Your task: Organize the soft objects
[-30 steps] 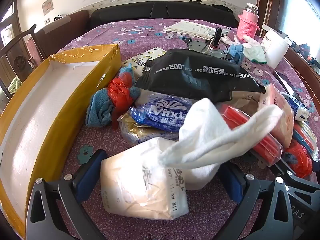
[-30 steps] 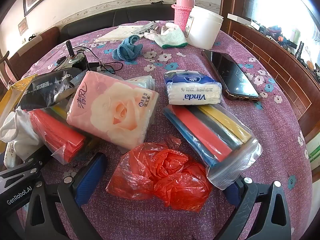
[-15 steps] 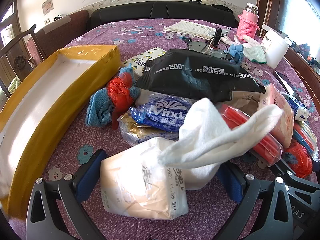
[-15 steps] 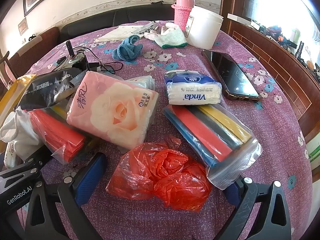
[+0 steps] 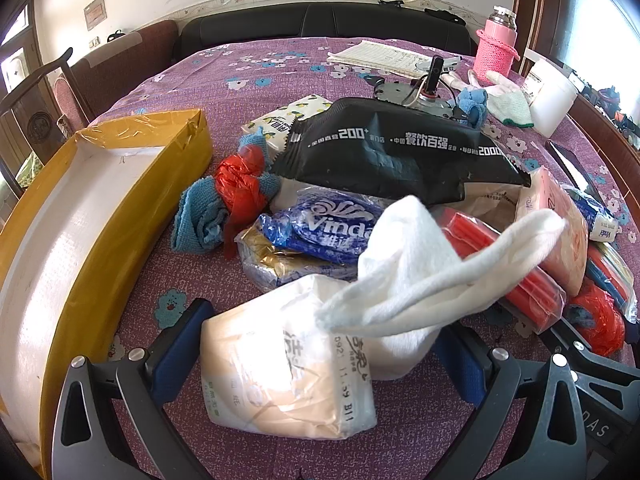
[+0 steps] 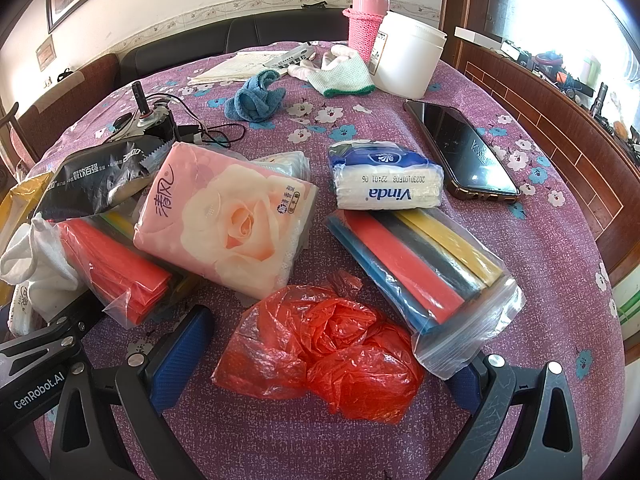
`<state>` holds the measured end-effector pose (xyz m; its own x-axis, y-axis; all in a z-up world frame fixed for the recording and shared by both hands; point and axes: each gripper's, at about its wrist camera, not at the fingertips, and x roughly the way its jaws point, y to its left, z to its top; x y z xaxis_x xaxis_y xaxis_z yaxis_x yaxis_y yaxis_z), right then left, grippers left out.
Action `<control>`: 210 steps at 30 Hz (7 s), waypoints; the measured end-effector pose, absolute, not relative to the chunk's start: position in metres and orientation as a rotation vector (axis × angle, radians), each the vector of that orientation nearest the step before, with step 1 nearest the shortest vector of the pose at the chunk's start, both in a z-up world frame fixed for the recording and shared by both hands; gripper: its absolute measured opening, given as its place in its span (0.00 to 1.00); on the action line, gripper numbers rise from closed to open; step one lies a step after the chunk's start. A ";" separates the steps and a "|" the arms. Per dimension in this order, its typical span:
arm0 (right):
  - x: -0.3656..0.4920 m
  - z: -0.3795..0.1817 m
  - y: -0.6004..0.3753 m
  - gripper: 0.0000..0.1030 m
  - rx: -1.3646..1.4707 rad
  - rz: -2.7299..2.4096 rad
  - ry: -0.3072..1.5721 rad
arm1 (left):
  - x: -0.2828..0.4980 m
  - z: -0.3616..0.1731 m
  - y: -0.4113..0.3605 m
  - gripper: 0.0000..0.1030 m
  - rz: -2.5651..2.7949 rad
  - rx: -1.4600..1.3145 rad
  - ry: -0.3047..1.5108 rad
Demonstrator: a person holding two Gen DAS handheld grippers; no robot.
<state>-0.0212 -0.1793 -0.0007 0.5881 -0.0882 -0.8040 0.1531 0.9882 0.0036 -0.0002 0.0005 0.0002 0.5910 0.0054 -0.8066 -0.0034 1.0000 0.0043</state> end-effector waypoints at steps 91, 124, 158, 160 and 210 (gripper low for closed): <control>-0.169 0.072 -0.185 0.99 0.172 -0.072 0.636 | -0.124 0.071 0.060 0.83 -0.293 -0.131 0.677; -0.223 0.379 -0.238 0.99 0.158 0.013 0.225 | -0.196 0.362 0.106 1.00 -0.240 -0.002 0.258; -0.048 0.039 -0.274 0.99 0.388 -0.112 0.704 | -0.038 0.020 0.034 0.70 -0.429 0.126 0.954; -0.047 0.038 -0.272 0.99 0.385 -0.107 0.713 | -0.037 0.021 0.034 0.70 -0.436 0.123 0.945; -0.038 0.102 -0.019 0.49 0.078 0.440 0.875 | -0.003 0.099 0.278 0.53 -0.216 -0.365 0.866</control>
